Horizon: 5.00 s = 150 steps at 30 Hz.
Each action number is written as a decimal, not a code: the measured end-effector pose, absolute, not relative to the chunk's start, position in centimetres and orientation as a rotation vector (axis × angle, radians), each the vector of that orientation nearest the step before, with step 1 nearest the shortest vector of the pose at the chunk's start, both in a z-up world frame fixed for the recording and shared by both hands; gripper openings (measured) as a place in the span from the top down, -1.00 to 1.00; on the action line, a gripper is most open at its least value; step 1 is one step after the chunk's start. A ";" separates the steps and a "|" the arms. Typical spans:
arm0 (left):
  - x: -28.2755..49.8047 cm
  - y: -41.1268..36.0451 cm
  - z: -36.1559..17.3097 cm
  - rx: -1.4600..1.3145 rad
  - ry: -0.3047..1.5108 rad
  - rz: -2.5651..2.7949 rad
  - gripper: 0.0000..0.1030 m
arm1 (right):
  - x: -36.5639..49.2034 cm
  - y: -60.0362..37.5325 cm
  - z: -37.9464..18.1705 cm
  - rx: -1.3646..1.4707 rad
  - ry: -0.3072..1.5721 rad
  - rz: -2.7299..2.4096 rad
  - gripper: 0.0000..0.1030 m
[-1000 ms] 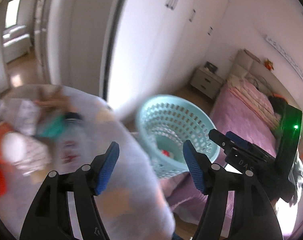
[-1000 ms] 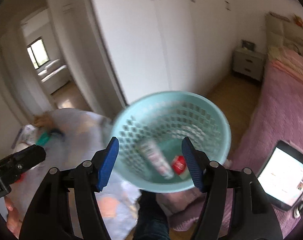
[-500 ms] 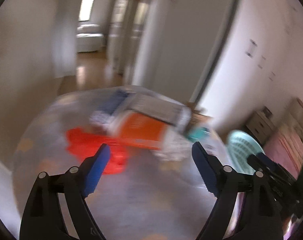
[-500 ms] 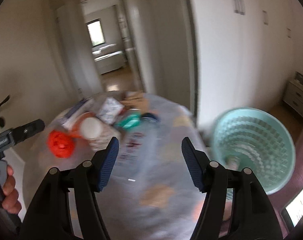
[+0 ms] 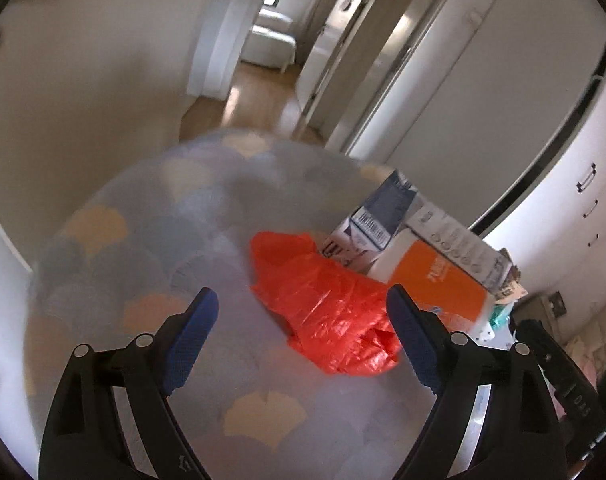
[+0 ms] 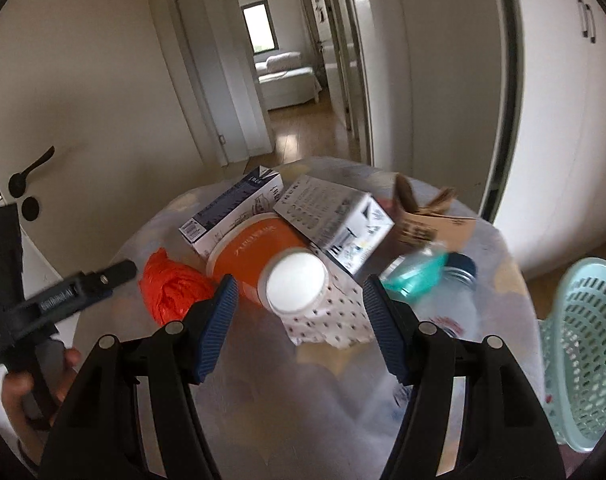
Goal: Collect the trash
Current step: 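Grasp the red plastic bag with the left tool while the right tool grasps the orange cup, then carry the red bag and orange cup over the green basket and release both, then grasp the dark blue milk carton with the left tool while the right tool grasps the plastic milk bottle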
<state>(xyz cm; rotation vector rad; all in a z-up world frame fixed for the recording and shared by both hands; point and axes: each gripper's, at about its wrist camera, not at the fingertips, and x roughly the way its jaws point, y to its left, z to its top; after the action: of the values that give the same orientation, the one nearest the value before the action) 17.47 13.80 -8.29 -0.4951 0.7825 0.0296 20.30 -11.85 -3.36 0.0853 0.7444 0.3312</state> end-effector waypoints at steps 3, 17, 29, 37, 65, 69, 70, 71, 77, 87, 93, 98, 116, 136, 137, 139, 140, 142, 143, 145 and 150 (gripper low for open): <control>18.4 14.0 -9.5 -0.561 0.809 0.010 -0.63 | 21.8 -11.0 -3.7 0.079 0.758 0.331 -0.01; 19.7 12.3 -11.3 -0.611 0.873 -0.063 -0.63 | 22.4 -9.4 -6.1 0.087 0.850 0.412 0.38; 16.8 13.5 -10.1 -0.537 0.874 -0.147 0.17 | 18.7 -8.6 -4.6 0.029 0.821 0.461 0.31; 15.3 15.9 -8.2 -0.471 0.839 -0.163 0.17 | 23.7 -8.0 -6.3 0.110 0.948 0.502 -0.23; 14.3 9.2 -5.0 -0.325 0.771 -0.355 0.17 | 16.8 -13.1 -3.2 0.163 0.827 0.377 -0.16; 14.5 5.4 -4.0 -0.293 0.751 -0.433 0.17 | 14.2 -17.2 -1.5 0.182 0.755 0.284 -0.16; 14.7 4.1 -3.7 -0.278 0.746 -0.459 0.17 | 13.8 -18.2 -1.3 0.193 0.747 0.268 -0.16; 14.7 3.2 -3.6 -0.270 0.744 -0.475 0.17 | 13.4 -19.1 -1.1 0.206 0.737 0.253 -0.16; 15.6 -5.1 -2.7 -0.176 0.753 -0.602 0.17 | 10.5 -27.6 1.0 0.286 0.643 0.066 -0.16; 17.9 -18.7 -2.8 -0.044 0.776 -0.790 0.17 | 7.3 -40.5 -0.4 0.412 0.600 -0.287 -0.16; 20.2 -25.7 -5.9 0.027 0.845 -0.821 0.17 | 5.8 -46.6 -3.7 0.517 0.664 -0.438 -0.16; 22.2 -29.4 -8.9 0.048 0.916 -0.819 0.17 | 5.2 -50.3 -6.8 0.562 0.728 -0.505 -0.16; 22.2 -26.7 -7.8 -0.024 0.862 -0.783 -0.37 | 8.0 -50.1 -7.1 0.558 0.789 -0.460 -0.25; 15.7 -7.9 0.2 -0.212 0.612 -0.588 -0.43 | 7.8 -33.8 1.9 0.333 0.601 -0.082 -0.25; 15.6 -6.2 0.6 -0.227 0.596 -0.565 -0.43 | 8.0 -32.9 2.2 0.322 0.598 -0.058 -0.25; 15.6 -3.5 1.1 -0.245 0.574 -0.521 -0.43 | 8.5 -30.6 2.3 0.294 0.597 -0.008 -0.25; 15.7 -1.5 1.3 -0.245 0.563 -0.485 -0.43 | 8.7 -29.5 2.3 0.278 0.599 0.012 -0.25; 15.9 1.4 1.5 -0.238 0.549 -0.429 -0.43 | 9.3 -27.7 2.2 0.254 0.607 0.045 -0.25; 16.3 2.4 1.5 -0.236 0.548 -0.406 -0.46 | 9.7 -26.7 2.0 0.246 0.616 0.063 -0.25; 17.5 5.3 1.2 -0.217 0.563 -0.342 -0.64 | 10.4 -25.0 1.5 0.234 0.636 0.085 -0.25; 22.1 10.4 -0.6 -0.164 0.643 -0.245 -0.64 | 12.2 -21.5 -0.4 0.224 0.692 0.106 -0.25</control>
<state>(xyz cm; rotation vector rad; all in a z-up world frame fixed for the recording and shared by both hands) 22.06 10.41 -0.59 -0.1642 0.6435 -0.2451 12.21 -21.48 -0.40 0.2243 0.6921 0.1065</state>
